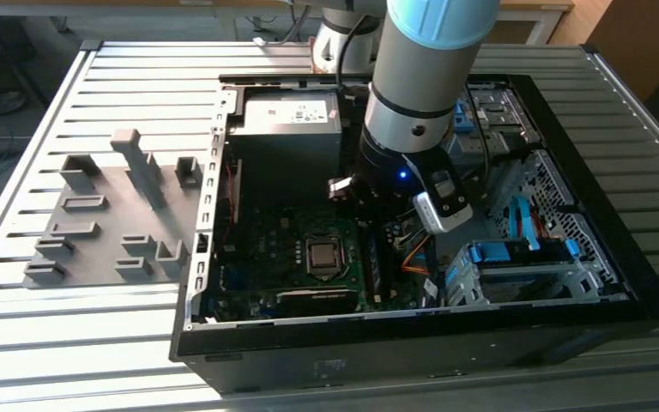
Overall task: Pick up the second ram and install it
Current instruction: 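Insert the second ram into the second slot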
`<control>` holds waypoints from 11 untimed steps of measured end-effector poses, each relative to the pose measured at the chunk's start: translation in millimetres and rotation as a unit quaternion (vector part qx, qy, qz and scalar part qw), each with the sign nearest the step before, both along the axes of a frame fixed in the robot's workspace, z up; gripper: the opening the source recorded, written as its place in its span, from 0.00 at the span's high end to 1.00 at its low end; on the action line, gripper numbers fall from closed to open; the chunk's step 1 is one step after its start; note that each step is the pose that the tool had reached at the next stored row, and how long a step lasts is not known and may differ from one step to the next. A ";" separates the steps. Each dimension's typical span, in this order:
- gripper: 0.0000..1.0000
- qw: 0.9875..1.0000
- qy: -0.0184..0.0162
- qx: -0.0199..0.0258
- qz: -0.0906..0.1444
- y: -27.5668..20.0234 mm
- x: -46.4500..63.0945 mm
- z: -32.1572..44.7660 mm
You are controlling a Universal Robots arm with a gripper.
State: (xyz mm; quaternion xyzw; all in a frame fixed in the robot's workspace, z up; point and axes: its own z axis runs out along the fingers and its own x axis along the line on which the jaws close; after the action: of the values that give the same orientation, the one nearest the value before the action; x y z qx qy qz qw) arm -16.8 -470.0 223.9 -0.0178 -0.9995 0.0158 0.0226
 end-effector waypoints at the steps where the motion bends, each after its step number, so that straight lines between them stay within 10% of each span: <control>1: 0.86 1.000 0.000 0.000 0.003 0.0 0.0 0.1; 11: 0.86 1.000 0.000 0.009 0.013 0.0 0.0 -3.1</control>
State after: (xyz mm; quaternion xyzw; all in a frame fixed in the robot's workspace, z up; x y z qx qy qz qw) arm -16.8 -470.0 220.8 -0.0041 -0.9997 0.0070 0.0226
